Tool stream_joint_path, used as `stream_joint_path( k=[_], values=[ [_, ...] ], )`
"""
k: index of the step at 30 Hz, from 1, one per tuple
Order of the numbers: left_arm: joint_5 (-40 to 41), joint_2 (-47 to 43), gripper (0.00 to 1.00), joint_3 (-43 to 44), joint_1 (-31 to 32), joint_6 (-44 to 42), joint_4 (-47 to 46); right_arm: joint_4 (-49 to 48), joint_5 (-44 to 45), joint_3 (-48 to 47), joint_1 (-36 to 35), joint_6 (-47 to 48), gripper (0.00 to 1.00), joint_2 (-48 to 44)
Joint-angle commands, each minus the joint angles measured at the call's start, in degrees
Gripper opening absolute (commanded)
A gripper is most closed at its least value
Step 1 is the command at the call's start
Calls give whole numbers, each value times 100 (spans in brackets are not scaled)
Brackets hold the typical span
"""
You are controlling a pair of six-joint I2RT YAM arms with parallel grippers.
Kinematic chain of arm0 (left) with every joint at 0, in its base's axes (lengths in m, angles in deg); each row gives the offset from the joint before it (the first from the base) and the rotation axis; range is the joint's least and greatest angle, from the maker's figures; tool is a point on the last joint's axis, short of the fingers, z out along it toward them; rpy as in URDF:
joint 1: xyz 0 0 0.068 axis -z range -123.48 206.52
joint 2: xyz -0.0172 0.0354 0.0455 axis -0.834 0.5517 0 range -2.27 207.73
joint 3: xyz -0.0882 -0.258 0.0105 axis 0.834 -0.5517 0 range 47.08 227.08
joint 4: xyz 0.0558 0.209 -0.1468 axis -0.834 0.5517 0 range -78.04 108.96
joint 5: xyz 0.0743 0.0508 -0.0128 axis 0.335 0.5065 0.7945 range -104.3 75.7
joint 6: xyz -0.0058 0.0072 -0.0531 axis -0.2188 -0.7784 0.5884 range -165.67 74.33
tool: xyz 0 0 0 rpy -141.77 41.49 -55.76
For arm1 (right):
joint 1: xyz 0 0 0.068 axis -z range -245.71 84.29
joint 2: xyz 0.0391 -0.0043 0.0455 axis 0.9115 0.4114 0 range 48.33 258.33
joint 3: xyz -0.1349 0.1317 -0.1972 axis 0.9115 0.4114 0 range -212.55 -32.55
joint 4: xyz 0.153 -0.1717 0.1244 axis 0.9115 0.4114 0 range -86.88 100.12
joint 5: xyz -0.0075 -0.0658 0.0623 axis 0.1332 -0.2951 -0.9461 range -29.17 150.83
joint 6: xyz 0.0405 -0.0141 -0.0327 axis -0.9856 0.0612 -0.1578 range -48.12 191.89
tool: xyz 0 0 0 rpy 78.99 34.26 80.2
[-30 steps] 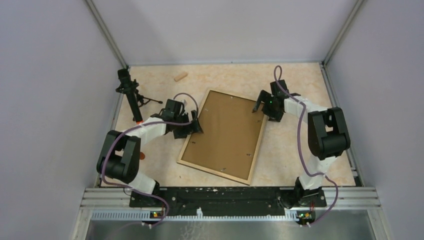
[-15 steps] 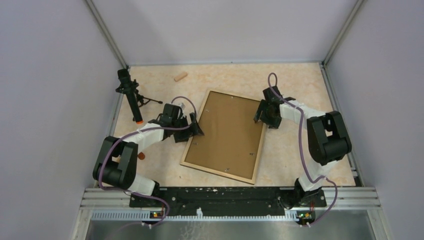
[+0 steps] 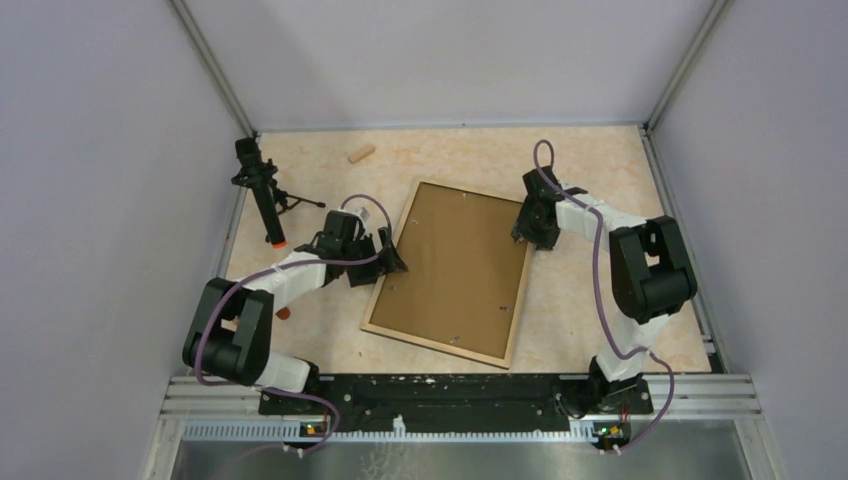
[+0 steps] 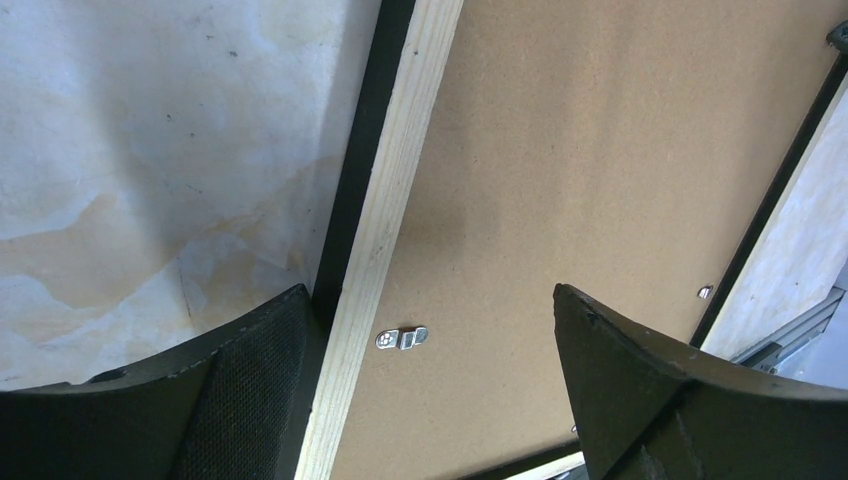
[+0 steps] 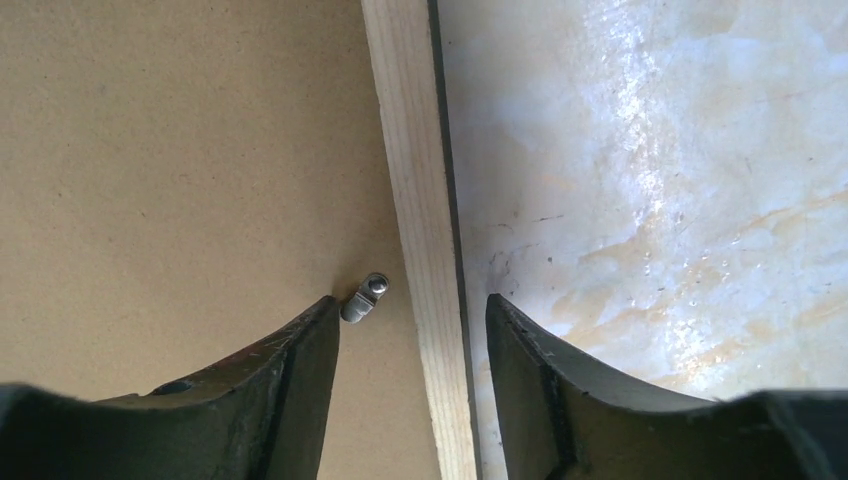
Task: Put the photo into the frame
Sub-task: Install the photo frame at the center of the board.
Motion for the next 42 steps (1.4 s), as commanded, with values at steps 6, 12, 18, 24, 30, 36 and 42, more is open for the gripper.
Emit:
stream_joint_path(
  k=[6,12,18,24,30,36,42],
  values=[
    [-77,-53,95,-180,35,25,254,74,90,215,-7,198,45,-128],
    [-75,-61,95,-174,35,-2,276,105,94,230,81,716,21,-115],
    [-36,-162,95,-235,35,-2,298,-193,94,112,203,1854,0,-28],
    [29,-295,96,-332,35,-2,385,141,-242,-421,88,2115,41,-222],
    [-291,-412,97,-660,35,188,152,-442,-1373,124,46,1605,76,-636],
    [-727,-478,96,-991,115,515,-193,-1237,-2250,-99,4,1360,80,9],
    [-501,-766,96,-1128,123,591,-137,-166,-1700,-1072,-118,1695,82,125]
  ],
)
